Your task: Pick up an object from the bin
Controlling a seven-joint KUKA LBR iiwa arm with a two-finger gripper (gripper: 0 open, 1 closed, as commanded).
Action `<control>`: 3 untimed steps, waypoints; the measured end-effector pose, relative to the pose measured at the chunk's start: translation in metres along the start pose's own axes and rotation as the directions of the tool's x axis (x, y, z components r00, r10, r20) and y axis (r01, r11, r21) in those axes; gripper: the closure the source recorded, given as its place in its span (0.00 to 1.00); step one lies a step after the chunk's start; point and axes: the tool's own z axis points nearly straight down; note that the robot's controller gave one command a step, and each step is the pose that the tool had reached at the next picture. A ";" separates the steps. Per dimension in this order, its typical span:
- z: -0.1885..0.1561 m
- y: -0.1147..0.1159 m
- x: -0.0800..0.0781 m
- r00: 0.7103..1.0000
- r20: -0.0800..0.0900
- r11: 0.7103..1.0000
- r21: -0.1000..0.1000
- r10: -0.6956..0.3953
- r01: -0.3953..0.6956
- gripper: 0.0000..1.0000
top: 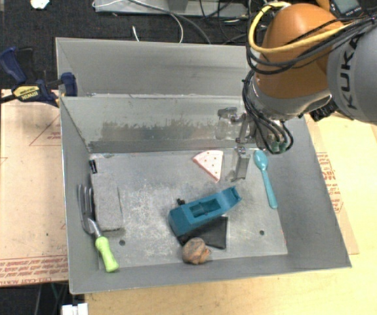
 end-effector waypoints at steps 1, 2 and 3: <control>0.056 0.006 0.021 1.000 0.004 1.000 -0.001 0.009 -0.009 0.00; 0.129 -0.002 0.027 1.000 0.015 1.000 -0.002 0.026 -0.026 0.00; 0.170 0.005 0.068 0.992 0.007 0.992 0.003 -0.130 0.130 0.00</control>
Offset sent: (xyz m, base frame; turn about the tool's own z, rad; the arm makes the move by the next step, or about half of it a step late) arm -0.0275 -0.0054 -0.1310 0.0283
